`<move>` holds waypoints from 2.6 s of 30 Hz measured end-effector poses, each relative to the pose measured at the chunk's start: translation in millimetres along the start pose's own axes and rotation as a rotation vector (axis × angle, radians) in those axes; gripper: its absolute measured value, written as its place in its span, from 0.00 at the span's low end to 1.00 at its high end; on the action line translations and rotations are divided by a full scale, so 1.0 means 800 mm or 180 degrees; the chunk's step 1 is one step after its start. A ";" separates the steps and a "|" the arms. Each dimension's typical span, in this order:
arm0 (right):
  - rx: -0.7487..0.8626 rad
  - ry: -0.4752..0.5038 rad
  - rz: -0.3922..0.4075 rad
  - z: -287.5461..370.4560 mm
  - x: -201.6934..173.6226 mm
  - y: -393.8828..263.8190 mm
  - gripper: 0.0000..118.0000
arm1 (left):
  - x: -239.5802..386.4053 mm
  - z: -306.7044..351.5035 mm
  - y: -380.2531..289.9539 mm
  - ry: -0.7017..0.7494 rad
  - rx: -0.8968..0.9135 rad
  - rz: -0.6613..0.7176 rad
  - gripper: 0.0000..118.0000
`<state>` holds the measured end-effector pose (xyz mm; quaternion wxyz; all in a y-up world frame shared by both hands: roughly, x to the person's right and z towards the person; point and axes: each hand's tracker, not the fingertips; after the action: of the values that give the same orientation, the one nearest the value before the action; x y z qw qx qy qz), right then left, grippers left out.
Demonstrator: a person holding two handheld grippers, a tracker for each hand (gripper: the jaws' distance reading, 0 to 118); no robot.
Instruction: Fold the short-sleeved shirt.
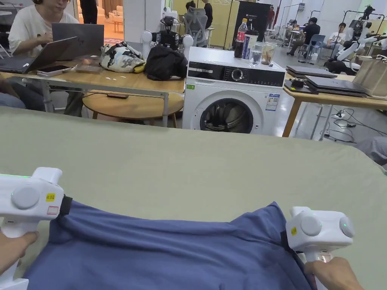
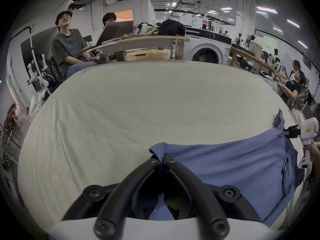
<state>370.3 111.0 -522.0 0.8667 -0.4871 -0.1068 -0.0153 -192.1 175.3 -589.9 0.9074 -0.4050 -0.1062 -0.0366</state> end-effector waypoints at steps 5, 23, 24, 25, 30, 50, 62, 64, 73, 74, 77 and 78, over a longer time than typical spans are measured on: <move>0.0620 0.0063 -0.0349 0.056 0.028 0.001 0.00 | 0.001 0.035 0.003 -0.0023 0.0121 0.0025 0.00; 0.1964 0.0026 -0.0297 0.330 0.034 0.028 0.00 | -0.013 0.271 0.067 0.0020 0.1042 0.0130 0.00; 0.2008 0.0015 -0.0288 0.334 0.031 0.033 0.00 | -0.013 0.275 0.071 0.0022 0.1059 0.0133 0.00; 0.2065 -0.0010 -0.0269 0.339 0.029 0.036 0.00 | -0.013 0.278 0.077 0.0033 0.1071 0.0135 0.00; 0.2226 -0.0052 -0.0240 0.362 0.027 0.083 0.00 | -0.018 0.292 0.126 0.0094 0.1191 0.0149 0.00; 0.2949 -0.0406 -0.0163 0.493 0.015 0.357 0.00 | -0.039 0.353 0.406 0.0302 0.1958 0.0224 0.00; 0.2936 -0.0391 -0.0137 0.476 0.021 0.270 0.00 | -0.017 0.340 0.343 0.0344 0.1936 0.0137 0.00; 0.2824 -0.0383 -0.0159 0.461 0.019 0.236 0.00 | -0.018 0.328 0.312 0.0282 0.1826 0.0183 0.00; 0.2514 -0.0383 -0.0101 0.412 0.017 0.085 0.00 | -0.009 0.314 0.134 0.0149 0.1604 0.0140 0.00; 0.2474 -0.0393 -0.0092 0.412 0.017 0.066 0.00 | -0.008 0.316 0.114 0.0134 0.1578 0.0149 0.00; 0.2348 -0.0356 -0.0100 0.402 0.019 0.019 0.00 | -0.008 0.323 0.059 0.0071 0.1539 0.0220 0.00; 0.2283 -0.0364 -0.0061 0.400 0.020 0.004 0.00 | -0.008 0.326 0.043 0.0025 0.1485 0.0203 0.00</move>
<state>331.6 384.9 -360.6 0.9749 -0.1511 -0.1582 0.0422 -235.3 391.6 -446.9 0.9775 -0.1872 -0.0954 0.0160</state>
